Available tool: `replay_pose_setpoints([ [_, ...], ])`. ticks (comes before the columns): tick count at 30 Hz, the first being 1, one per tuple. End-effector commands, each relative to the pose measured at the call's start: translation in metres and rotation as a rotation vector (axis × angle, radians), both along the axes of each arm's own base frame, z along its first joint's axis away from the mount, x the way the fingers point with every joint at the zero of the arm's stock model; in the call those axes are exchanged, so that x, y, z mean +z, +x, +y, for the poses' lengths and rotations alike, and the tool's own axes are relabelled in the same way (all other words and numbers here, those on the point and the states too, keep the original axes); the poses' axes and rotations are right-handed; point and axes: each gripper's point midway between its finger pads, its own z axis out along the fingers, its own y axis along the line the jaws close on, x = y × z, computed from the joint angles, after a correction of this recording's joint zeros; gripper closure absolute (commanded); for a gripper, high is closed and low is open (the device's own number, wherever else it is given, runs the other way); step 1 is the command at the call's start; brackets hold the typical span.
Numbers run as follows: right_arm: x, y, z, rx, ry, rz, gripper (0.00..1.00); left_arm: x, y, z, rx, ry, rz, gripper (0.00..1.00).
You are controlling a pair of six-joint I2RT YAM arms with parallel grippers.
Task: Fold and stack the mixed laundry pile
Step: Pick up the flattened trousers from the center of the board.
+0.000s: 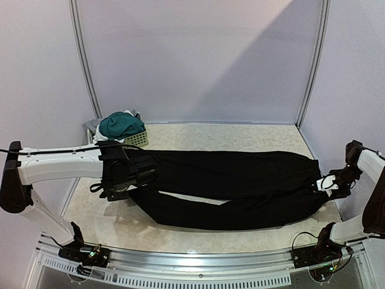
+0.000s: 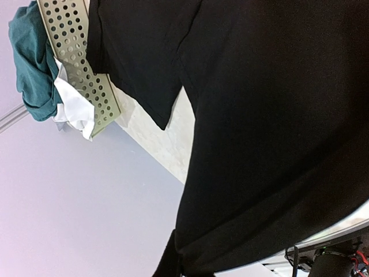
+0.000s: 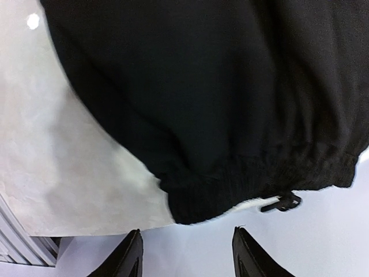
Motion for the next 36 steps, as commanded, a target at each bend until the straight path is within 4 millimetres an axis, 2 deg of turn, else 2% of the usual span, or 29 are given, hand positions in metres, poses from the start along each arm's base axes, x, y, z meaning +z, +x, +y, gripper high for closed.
replay_pose_setpoints([
  [1,-0.017,-0.019,-0.002,0.053,-0.05,0.049,0.47,0.018,-0.017,0.034,0.011,0.149,0.087,1.0],
  [6,-0.023,-0.026,0.004,0.07,-0.026,0.071,0.47,0.017,-0.017,0.033,0.013,0.153,0.09,1.0],
  [11,-0.035,-0.009,-0.001,0.082,-0.074,-0.021,0.47,0.015,-0.016,0.032,0.013,0.161,0.096,1.0],
  [16,-0.046,0.005,-0.01,0.023,-0.081,-0.029,0.5,0.015,-0.016,0.033,0.009,0.165,0.091,1.0],
  [18,-0.05,0.009,-0.01,0.003,-0.072,-0.041,0.53,0.015,-0.016,0.033,0.008,0.167,0.09,1.0],
  [20,-0.053,0.01,-0.009,-0.002,-0.067,-0.049,0.61,0.015,-0.015,0.033,0.007,0.167,0.087,1.0],
  [24,-0.056,0.004,-0.004,-0.007,-0.048,-0.035,0.85,0.017,-0.015,0.034,0.005,0.166,0.076,1.0],
  [26,-0.048,-0.004,0.002,-0.013,-0.017,-0.01,0.99,0.02,-0.014,0.036,0.003,0.167,0.063,1.0],
  [32,0.003,-0.035,0.033,0.025,0.07,-0.011,1.0,0.036,-0.009,0.041,0.003,0.153,-0.018,1.0],
  [36,0.037,-0.039,0.042,0.029,0.085,-0.066,1.0,0.049,-0.005,0.047,0.007,0.144,-0.094,1.0],
])
